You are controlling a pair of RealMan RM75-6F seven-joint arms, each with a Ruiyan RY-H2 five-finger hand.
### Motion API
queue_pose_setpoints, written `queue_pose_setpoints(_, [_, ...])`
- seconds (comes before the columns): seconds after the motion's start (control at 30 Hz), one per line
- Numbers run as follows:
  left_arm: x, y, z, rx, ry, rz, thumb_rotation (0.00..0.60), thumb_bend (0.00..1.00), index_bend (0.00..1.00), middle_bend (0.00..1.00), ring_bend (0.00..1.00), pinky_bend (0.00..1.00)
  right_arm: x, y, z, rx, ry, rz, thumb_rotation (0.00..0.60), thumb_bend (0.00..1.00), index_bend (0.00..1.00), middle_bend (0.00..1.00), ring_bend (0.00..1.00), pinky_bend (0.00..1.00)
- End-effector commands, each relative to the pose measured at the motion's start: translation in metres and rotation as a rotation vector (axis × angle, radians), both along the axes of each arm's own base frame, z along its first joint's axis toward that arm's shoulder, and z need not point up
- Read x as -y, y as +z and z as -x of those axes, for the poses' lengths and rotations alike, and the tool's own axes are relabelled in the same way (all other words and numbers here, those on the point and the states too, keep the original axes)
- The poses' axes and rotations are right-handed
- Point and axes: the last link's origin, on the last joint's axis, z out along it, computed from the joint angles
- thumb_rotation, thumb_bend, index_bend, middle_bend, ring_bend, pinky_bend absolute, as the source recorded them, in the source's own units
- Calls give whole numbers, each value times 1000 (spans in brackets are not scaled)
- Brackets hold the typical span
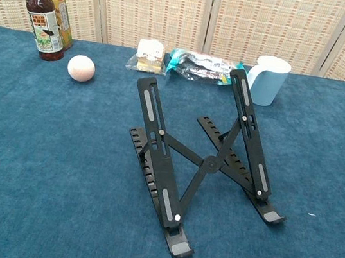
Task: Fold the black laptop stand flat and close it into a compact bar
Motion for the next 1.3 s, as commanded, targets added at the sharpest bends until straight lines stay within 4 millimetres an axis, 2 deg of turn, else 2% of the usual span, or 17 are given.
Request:
queue_pose_setpoints(0.03, [-1, 0, 0, 1, 1, -1, 600, 173, 136, 83, 27, 0, 1, 0, 1, -1, -6, -3, 600, 618, 0, 168, 34, 74])
queue_pose_setpoints(0.3, [-3, -2, -1, 1, -5, 3, 600, 173, 137, 83, 27, 0, 5, -1, -1, 26, 13, 0, 600, 618, 0, 168, 34, 74])
queue_pose_setpoints(0.53, [-5, -4, -5, 1, -14, 9, 600, 173, 137, 83, 27, 0, 17, -4, -8, 55, 41, -49, 600, 618, 0, 168, 34, 74])
queue_pose_setpoints(0.7, [-4, -5, -5, 6, -6, 9, 600, 173, 137, 83, 27, 0, 39, -8, -29, 196, 97, -151, 600, 573, 0, 169, 35, 101])
queue_pose_setpoints(0.77, [-3, -5, -5, 6, -7, 11, 600, 173, 137, 83, 27, 0, 49, -11, -38, 236, 124, -204, 600, 519, 0, 174, 42, 106])
queue_pose_setpoints(0.87, [-2, -5, -4, 7, -4, 9, 600, 173, 137, 84, 27, 0, 63, -18, -51, 312, 147, -290, 600, 344, 0, 183, 52, 122])
queue_pose_setpoints(0.93, [0, -5, -4, 10, -1, 6, 600, 173, 137, 83, 27, 0, 74, -23, -59, 370, 160, -334, 600, 112, 0, 193, 65, 130])
queue_pose_setpoints(0.97, [0, -5, -3, 11, 0, 6, 600, 173, 137, 83, 27, 0, 79, -25, -64, 401, 166, -350, 600, 34, 0, 198, 74, 133])
queue_pose_setpoints(1.03, [1, -5, -3, 13, 1, 6, 600, 172, 137, 83, 27, 0, 88, -32, -74, 484, 177, -389, 600, 0, 0, 204, 82, 141])
queue_pose_setpoints(1.3, [2, -6, -4, 16, 1, 14, 600, 173, 137, 83, 27, 0, 124, -59, -105, 742, 161, -539, 600, 0, 0, 213, 82, 144])
